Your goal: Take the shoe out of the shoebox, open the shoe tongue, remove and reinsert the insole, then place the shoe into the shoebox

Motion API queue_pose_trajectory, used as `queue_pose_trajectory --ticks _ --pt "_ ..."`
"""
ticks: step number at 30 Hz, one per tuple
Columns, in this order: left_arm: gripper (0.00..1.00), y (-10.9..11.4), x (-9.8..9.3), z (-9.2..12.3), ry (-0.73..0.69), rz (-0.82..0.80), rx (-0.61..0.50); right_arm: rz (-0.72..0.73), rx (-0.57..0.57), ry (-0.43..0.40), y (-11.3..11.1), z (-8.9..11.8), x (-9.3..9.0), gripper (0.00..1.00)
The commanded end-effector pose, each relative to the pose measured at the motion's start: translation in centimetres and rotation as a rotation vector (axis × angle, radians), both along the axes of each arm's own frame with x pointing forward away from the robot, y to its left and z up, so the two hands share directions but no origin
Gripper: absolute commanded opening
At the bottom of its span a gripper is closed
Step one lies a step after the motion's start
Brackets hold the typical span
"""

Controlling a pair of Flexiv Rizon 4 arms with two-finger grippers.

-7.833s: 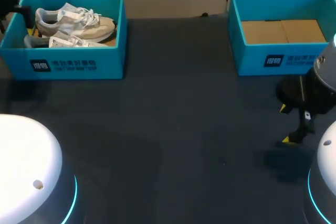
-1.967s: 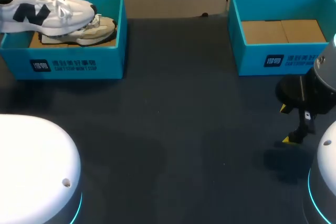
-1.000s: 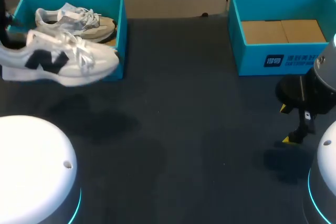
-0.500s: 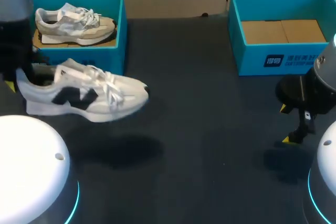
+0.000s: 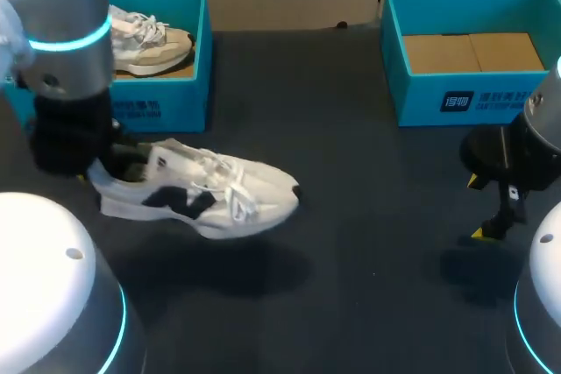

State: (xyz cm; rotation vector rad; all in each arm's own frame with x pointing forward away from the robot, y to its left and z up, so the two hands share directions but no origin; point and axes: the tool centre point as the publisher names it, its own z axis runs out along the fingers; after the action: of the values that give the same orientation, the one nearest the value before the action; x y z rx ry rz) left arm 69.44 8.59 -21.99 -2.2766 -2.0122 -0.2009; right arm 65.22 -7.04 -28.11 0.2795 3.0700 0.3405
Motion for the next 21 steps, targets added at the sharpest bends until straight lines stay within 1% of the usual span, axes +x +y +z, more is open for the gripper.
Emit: queue_pose_trajectory --ticks 1,6,7,12,21 --pt "0.0 -2.0 0.3 -2.0 -0.018 -0.007 0.014 -0.001 -0.002 -0.001 0.0 -0.1 -0.1 1.0" --pt "0.0 -3.9 0.2 -3.8 -0.015 -0.019 0.011 -0.001 -0.002 -0.001 0.0 -0.1 -0.1 1.0" --pt "0.0 -4.3 0.2 -4.1 0.007 -0.026 0.007 -0.001 -0.002 -0.001 0.0 -0.1 -0.1 1.0" --pt "0.0 -6.3 0.5 -5.9 0.014 -0.01 0.019 -0.001 -0.002 -0.001 0.0 -0.1 -0.1 1.0" --pt "0.0 -9.5 0.9 -8.4 0.029 -0.007 -0.011 -0.001 -0.002 -0.001 0.0 -0.1 -0.1 1.0"
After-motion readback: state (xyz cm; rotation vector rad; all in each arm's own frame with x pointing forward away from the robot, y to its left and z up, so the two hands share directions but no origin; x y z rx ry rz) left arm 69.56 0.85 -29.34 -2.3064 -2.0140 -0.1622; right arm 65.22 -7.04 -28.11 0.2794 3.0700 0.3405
